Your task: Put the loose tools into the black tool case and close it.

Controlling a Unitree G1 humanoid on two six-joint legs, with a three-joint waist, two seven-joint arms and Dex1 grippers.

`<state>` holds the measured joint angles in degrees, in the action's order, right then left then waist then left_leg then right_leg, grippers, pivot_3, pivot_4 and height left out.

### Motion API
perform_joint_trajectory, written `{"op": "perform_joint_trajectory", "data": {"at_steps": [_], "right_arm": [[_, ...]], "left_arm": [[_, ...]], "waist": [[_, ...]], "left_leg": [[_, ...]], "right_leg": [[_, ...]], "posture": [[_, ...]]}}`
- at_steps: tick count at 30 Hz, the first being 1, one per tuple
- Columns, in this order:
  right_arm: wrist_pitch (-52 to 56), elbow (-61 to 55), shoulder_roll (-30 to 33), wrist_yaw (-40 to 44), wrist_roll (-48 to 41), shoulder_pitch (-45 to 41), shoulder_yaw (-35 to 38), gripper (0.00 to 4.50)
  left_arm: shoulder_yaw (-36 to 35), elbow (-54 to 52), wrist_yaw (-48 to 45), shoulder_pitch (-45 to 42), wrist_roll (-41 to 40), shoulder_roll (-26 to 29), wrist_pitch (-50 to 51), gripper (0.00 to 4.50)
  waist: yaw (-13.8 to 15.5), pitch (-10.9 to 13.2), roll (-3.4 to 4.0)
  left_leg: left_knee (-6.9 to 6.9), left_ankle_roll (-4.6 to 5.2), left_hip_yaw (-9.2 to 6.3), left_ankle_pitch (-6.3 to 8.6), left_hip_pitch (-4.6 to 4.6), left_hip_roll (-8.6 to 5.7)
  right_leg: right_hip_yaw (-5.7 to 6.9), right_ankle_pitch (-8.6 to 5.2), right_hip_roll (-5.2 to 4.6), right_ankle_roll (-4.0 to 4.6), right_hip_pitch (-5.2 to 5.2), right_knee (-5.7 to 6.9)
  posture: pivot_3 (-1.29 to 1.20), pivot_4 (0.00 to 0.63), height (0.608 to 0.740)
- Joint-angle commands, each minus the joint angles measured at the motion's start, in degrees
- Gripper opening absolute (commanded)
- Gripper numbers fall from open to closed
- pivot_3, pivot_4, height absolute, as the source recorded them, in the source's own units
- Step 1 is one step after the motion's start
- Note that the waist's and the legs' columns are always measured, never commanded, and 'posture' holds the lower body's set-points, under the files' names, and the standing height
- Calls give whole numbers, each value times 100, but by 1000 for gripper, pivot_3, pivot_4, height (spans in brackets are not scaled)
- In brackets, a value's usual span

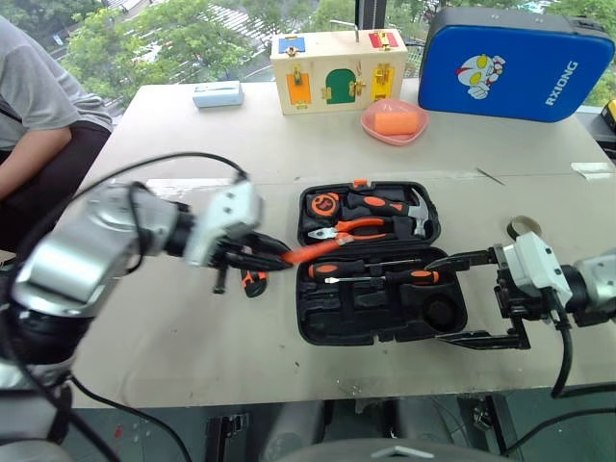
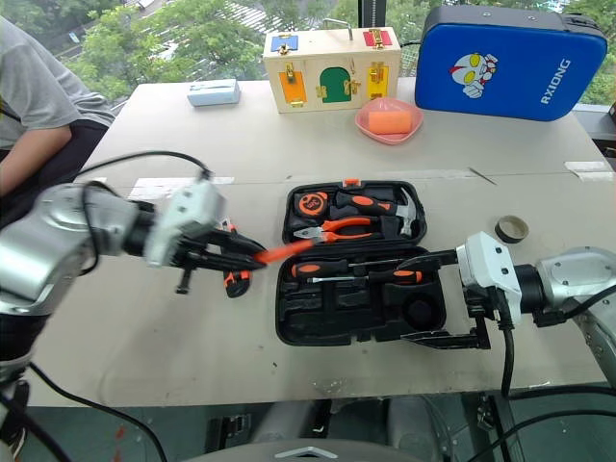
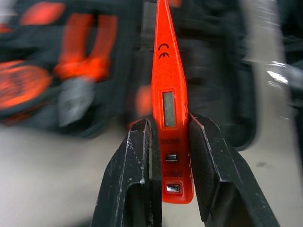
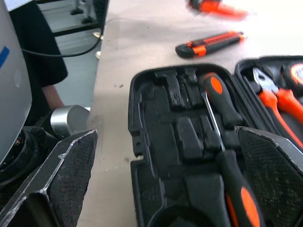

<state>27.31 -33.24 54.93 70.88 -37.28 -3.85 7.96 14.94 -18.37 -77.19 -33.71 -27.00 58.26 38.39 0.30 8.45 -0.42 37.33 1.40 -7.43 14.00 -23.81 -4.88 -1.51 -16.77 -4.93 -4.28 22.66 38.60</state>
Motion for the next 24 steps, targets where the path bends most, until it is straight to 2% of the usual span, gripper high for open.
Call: {"op": "perform_joint_trajectory", "data": {"at_steps": [1, 5, 13, 18, 24], "right_arm": [[65, -377, 80, -233, -96, 167, 323, 4500], [103, -618, 89, -421, -84, 447, 449, 4500], [274, -738, 87, -735, -253, 512, 622, 4500], [361, -725, 81, -852, -349, 443, 632, 4500], [406, -705, 58, -942, -472, 374, 604, 4500]], "left_arm": [[669, 259, -188, -474, 590, -418, -298, 550], [1455, 915, -115, -821, 1418, -1003, -615, 550], [1733, 914, 283, -1069, 1470, -1643, 1104, 550], [1826, 732, 308, -1037, 1540, -1596, 1272, 550], [1783, 441, 97, -966, 1530, -1101, 1298, 550]], "waist": [[8, 2, -4], [34, 4, -9], [41, 15, -27], [31, 15, -27], [24, 15, -27]], "left_leg": [[6, 1, -1, 0, -2, 0], [12, 2, 0, 0, 0, -1], [31, 2, -7, -1, 1, 0], [41, 2, -7, -1, 0, 0], [40, 1, -8, -1, 1, 4]], "right_leg": [[3, 0, 3, 0, -1, 2], [4, 0, 25, -2, -7, 4], [7, -1, 30, -4, -8, 23], [6, -2, 32, -5, -10, 25], [5, -2, 32, -4, -9, 24]], "posture": [[0, 150, 735], [0, 150, 735], [0, 150, 735], [0, 150, 735], [0, 150, 735]]}}
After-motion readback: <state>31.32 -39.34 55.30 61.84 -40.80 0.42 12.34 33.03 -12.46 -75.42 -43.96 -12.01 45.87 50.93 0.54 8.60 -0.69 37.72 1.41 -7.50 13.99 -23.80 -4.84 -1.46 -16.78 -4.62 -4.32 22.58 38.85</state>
